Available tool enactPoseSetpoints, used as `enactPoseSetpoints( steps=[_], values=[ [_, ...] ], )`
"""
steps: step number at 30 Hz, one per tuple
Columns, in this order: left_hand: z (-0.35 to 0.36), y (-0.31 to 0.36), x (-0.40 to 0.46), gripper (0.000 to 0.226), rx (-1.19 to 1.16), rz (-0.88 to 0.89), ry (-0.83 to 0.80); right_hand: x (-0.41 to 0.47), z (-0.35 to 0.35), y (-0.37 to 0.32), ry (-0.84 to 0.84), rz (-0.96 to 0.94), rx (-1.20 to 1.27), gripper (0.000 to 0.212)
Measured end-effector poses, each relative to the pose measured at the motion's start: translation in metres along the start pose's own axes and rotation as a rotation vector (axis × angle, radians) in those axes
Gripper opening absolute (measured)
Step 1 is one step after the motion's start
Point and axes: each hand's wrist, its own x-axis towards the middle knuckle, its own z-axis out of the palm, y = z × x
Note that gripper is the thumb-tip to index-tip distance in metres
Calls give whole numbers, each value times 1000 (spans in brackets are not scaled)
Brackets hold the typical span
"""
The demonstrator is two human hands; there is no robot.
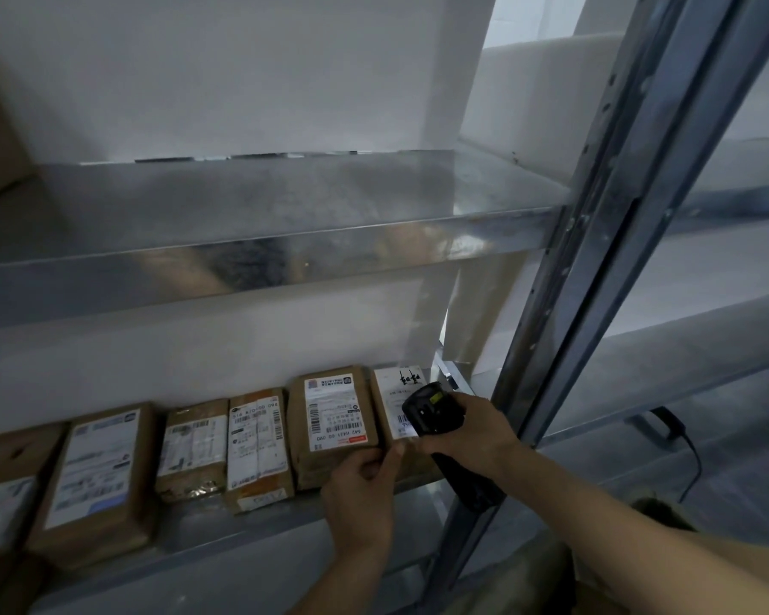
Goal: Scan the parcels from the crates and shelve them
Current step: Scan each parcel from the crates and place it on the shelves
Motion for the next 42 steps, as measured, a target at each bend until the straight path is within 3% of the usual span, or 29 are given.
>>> enactPoseSetpoints(
  steps=[9, 17, 22, 26, 29, 35, 42],
  values=[
    [-53, 2, -13, 26, -177, 22, -105, -43, -16, -5, 92, -8, -109, 54],
    [-175, 22, -14, 39, -246, 43, -112, -106, 26, -99, 34, -131, -206, 58],
    [-328, 3, -21, 43, -178, 84, 17, -162, 124, -196, -121, -220, -205, 80],
    [-487, -20, -39, 40, -60, 144, 107, -221, 236, -285, -269, -306, -225, 57],
    [-611, -48, -61, 45, 16, 143, 229, -268, 325, -353, -367, -373, -239, 68],
    [-830, -111, -126, 61, 83, -33, 500, -377, 492, -476, -533, -624, -291, 66],
    [-986, -170, -182, 62, 39, -124, 748, -465, 636, -561, -676, -846, -385, 80]
  ],
)
